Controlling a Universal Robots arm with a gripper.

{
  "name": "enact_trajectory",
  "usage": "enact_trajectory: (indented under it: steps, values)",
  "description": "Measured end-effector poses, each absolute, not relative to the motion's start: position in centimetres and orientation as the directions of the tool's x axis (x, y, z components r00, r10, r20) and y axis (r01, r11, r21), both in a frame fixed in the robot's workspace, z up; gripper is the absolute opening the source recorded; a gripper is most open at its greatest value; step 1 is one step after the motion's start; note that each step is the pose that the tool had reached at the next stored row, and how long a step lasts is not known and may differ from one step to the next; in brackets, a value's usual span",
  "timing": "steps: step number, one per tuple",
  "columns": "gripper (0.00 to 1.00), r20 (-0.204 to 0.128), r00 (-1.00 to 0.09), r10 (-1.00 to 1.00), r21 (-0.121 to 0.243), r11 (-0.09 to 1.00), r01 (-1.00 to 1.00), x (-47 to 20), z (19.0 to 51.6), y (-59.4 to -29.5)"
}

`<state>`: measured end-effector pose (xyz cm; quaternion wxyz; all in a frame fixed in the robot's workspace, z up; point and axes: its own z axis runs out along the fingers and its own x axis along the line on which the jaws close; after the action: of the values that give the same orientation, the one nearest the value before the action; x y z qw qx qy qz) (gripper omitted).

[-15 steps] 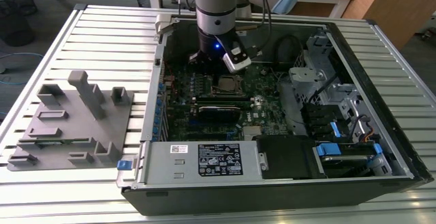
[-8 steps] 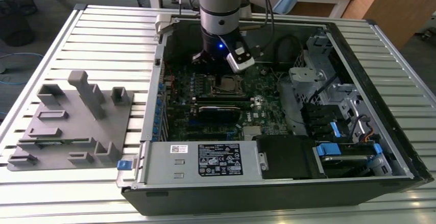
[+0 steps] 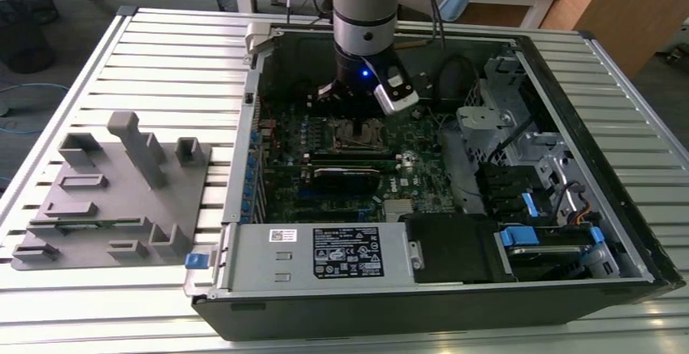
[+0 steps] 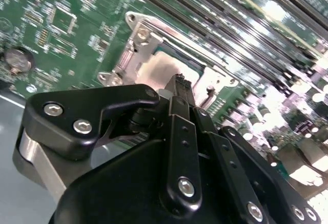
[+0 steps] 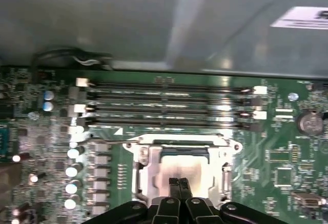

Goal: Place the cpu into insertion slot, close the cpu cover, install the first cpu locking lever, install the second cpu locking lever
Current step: 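Close the cpu cover, then install the first cpu locking lever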

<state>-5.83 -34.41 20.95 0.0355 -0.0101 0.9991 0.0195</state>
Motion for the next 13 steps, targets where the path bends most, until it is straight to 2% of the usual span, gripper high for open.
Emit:
enact_trajectory:
  steps: [13]
  values:
    - [0.11, -0.071, -0.997, -0.019, 0.039, 0.999, -0.022, -5.32, 20.97, -34.40]
